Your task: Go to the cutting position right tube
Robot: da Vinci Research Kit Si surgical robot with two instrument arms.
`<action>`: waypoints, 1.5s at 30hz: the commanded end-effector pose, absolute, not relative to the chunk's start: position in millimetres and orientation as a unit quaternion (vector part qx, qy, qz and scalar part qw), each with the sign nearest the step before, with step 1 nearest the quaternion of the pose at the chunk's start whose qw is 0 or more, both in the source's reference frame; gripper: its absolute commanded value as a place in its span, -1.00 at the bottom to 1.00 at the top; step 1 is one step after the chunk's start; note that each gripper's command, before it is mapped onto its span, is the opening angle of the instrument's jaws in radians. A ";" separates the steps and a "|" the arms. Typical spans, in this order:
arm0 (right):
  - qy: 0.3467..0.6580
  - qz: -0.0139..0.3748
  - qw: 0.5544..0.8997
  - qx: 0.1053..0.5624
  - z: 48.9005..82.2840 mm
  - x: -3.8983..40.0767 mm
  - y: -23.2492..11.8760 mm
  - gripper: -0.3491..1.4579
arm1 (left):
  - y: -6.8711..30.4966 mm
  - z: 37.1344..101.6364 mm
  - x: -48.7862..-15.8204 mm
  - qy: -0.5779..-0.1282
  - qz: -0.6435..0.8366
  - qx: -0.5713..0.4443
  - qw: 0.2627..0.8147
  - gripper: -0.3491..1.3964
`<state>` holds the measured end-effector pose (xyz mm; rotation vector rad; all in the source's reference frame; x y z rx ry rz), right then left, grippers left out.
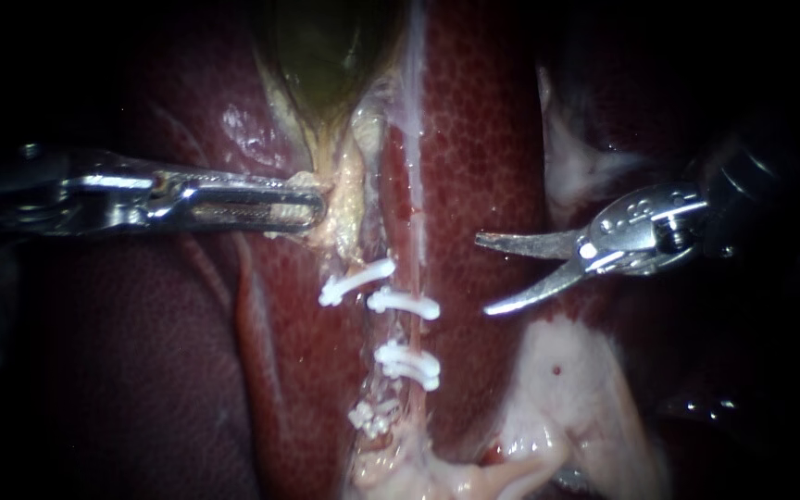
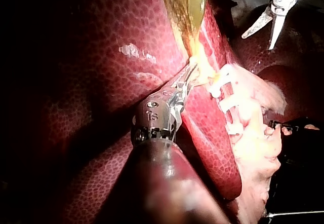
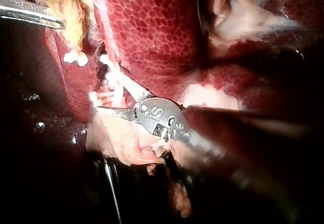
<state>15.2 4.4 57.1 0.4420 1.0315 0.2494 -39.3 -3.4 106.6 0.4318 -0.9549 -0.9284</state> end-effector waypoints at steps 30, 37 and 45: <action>0.438 0.127 0.848 0.270 65.9 16.7 -1.5 0.97 | 2.3 100.0 -32.2 -0.447 -0.450 0.177 0.752 -1.00; 0.400 0.138 0.855 0.299 72.0 16.8 -4.7 0.97 | 2.1 100.1 -32.2 -0.447 -0.450 0.175 0.753 -1.00; 0.399 0.130 0.850 0.319 73.5 18.5 -5.9 0.93 | 2.0 100.2 -32.2 -0.447 -0.450 0.175 0.753 -1.00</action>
